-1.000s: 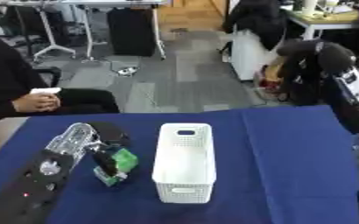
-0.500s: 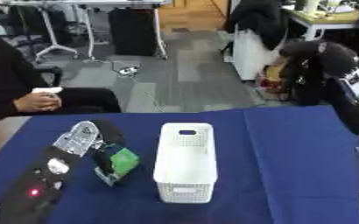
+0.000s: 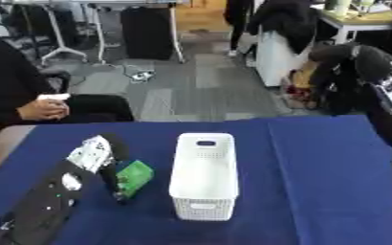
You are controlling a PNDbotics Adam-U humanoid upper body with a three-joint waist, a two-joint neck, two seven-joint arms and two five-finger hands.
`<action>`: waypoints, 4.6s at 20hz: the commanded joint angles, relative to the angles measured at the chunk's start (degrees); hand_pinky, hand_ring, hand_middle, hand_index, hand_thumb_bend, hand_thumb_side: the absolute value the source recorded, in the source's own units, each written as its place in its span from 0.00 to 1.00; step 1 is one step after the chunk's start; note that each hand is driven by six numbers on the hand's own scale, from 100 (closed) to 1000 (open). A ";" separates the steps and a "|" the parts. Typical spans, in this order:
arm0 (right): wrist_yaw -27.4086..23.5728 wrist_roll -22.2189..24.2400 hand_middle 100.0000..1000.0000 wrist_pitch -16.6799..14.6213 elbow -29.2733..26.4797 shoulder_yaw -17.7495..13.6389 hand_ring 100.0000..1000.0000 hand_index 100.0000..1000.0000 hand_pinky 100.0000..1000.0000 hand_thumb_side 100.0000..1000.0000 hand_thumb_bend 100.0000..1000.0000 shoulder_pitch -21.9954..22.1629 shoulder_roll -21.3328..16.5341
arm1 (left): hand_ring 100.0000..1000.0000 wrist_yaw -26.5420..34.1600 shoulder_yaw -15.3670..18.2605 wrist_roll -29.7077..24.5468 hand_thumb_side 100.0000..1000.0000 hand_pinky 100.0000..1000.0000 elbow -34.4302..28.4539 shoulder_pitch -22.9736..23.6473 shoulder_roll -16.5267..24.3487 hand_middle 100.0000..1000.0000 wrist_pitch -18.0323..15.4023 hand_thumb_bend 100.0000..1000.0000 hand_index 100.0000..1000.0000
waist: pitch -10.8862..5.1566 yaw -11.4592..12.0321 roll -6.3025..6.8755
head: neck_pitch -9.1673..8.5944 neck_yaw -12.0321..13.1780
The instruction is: Pick up objects on the table and place them in the box.
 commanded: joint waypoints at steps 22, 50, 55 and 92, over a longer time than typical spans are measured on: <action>0.18 0.36 0.46 0.20 -0.84 -0.04 0.38 0.74 0.13 1.00 0.25 -0.91 -0.15 | 1.00 0.16 2.49 -0.83 1.00 1.00 3.54 -2.56 -0.06 1.00 0.78 0.45 0.99 | -0.51 -0.07 -0.02 | -1.57 -0.80; -0.05 0.54 0.46 0.44 -0.84 -0.13 0.38 0.74 0.13 1.00 0.24 -0.80 -0.38 | 0.08 11.96 2.86 -5.17 0.82 0.12 2.49 -2.44 0.35 0.15 -1.27 0.00 0.17 | -0.54 0.10 -0.09 | -0.18 -0.15; -0.02 0.50 0.46 0.46 -0.84 -0.16 0.38 0.74 0.13 1.00 0.24 -0.78 -0.45 | 0.00 14.18 2.75 -5.33 0.79 0.04 0.51 -2.29 1.05 0.08 -2.79 0.00 0.12 | -0.55 0.16 -0.10 | -0.13 -0.11; 0.39 0.81 0.46 0.72 -0.84 -0.13 0.38 0.74 0.12 1.00 0.24 -0.64 -0.59 | 0.00 42.02 4.74 -4.01 0.62 0.00 -13.90 -5.97 5.35 0.00 -3.25 0.00 0.10 | -0.66 0.21 -0.06 | -0.19 -0.75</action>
